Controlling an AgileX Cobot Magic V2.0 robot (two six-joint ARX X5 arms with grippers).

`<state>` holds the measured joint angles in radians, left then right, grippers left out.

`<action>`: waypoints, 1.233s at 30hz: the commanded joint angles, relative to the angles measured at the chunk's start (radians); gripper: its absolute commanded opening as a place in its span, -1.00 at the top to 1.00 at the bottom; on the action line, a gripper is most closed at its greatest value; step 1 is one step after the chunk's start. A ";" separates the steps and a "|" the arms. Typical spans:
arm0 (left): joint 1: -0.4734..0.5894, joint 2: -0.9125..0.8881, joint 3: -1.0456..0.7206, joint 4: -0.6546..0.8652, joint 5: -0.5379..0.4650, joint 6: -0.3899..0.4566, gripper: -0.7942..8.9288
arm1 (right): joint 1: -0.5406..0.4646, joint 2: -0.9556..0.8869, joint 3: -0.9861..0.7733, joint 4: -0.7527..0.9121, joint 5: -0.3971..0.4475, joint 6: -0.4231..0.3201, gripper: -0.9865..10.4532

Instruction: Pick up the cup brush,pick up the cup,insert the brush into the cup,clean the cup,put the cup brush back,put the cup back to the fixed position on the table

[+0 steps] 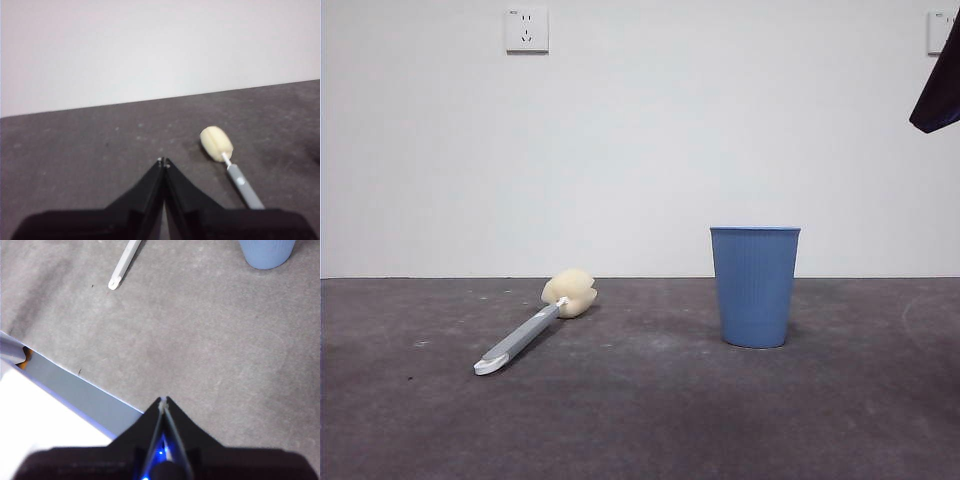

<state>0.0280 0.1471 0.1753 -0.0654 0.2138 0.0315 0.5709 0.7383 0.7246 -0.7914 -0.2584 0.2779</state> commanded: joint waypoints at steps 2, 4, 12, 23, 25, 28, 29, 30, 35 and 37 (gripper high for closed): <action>0.007 -0.044 -0.072 0.013 -0.016 -0.022 0.84 | 0.001 0.000 0.003 0.004 0.003 0.009 0.83; 0.007 -0.061 -0.101 0.011 -0.044 -0.037 0.84 | 0.001 0.000 0.003 0.004 0.003 0.009 0.83; 0.007 -0.110 -0.172 -0.017 -0.058 -0.065 0.84 | 0.001 0.000 0.003 0.004 0.003 0.009 0.83; 0.007 -0.117 -0.172 -0.108 -0.080 -0.065 0.84 | 0.001 0.000 0.003 0.004 0.003 0.009 0.83; 0.007 -0.117 -0.172 -0.108 -0.080 -0.065 0.84 | 0.001 0.000 0.003 0.004 0.003 0.009 0.83; 0.007 -0.117 -0.172 -0.108 -0.080 -0.065 0.84 | 0.001 0.000 0.003 0.004 0.003 0.009 0.83; 0.007 -0.117 -0.172 -0.108 -0.080 -0.065 0.84 | 0.001 0.000 0.003 0.004 0.003 0.009 0.83; 0.007 -0.117 -0.172 -0.108 -0.080 -0.065 0.84 | 0.001 0.000 0.003 0.004 0.003 0.009 0.83; 0.007 -0.117 -0.172 -0.108 -0.080 -0.065 0.84 | 0.001 0.000 0.003 0.004 0.003 0.009 0.83; 0.007 -0.117 -0.172 -0.108 -0.080 -0.064 0.84 | 0.001 0.000 0.003 0.004 0.003 0.009 0.83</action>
<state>0.0322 0.0326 0.0170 -0.1761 0.1341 -0.0273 0.5709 0.7383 0.7246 -0.7914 -0.2588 0.2779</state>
